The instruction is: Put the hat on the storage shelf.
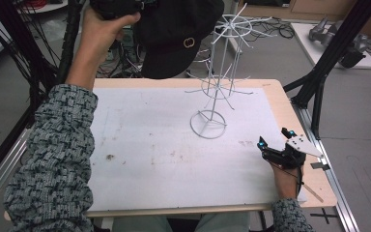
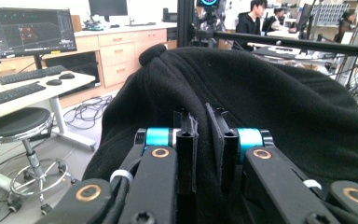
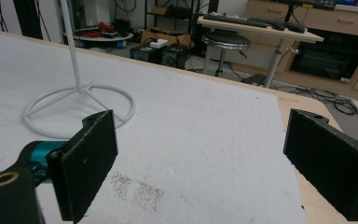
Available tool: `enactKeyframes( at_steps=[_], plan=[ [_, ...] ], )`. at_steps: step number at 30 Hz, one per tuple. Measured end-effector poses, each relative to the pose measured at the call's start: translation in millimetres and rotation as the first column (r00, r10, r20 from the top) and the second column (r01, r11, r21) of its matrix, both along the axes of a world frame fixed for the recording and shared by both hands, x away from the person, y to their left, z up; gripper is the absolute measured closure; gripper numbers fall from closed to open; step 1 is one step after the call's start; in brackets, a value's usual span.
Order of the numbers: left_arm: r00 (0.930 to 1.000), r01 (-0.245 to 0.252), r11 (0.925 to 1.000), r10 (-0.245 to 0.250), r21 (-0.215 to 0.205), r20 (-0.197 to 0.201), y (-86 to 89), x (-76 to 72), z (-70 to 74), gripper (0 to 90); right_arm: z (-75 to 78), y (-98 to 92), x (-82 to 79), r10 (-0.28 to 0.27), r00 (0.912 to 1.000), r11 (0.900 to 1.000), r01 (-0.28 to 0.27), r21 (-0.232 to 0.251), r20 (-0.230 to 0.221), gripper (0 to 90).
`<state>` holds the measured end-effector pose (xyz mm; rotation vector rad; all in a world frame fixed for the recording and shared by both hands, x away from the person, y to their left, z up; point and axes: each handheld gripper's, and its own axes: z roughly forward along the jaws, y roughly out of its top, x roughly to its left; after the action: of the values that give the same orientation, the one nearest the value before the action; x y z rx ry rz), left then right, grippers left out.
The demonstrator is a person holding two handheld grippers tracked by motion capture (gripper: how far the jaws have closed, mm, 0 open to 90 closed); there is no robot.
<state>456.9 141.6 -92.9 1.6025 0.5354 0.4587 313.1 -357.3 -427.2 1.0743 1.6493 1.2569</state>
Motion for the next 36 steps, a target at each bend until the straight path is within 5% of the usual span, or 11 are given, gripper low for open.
enactKeyframes(
  at_steps=[2,12,15,19,22,36],
  plan=[
    [0.9999,0.007,0.9998,-0.008,-0.016,-0.013,1.6,1.2,-5.0,81.0,0.5,-0.3,-0.8,-0.001,1.0000,1.000,0.001,-0.001,-0.002,8.9],
    [0.9978,0.005,0.9993,-0.002,0.036,-0.066,-7.2,7.4,-18.9,78.0,-0.1,0.4,0.5,-0.001,1.0000,1.000,0.001,-0.005,-0.006,8.9],
    [0.9981,0.002,1.0000,-0.002,-0.003,-0.061,-7.5,9.1,-28.9,77.8,0.1,0.2,0.3,0.000,1.0000,1.000,0.000,-0.008,-0.006,8.9],
    [0.9953,-0.005,0.9993,0.009,0.037,-0.097,-8.4,13.3,-38.1,74.9,0.1,0.0,0.3,-0.001,1.0000,1.000,0.001,-0.005,0.000,8.9],
    [0.9969,-0.026,0.9992,0.028,0.031,-0.073,-10.1,12.1,-44.7,74.1,0.0,0.3,0.4,0.000,1.0000,1.000,0.000,-0.007,-0.006,8.9],
    [0.9923,-0.046,0.9971,0.053,0.061,-0.112,-14.8,17.3,-72.8,69.3,0.2,0.3,0.2,0.001,1.0000,1.000,-0.001,-0.007,-0.006,8.9]
  ],
)
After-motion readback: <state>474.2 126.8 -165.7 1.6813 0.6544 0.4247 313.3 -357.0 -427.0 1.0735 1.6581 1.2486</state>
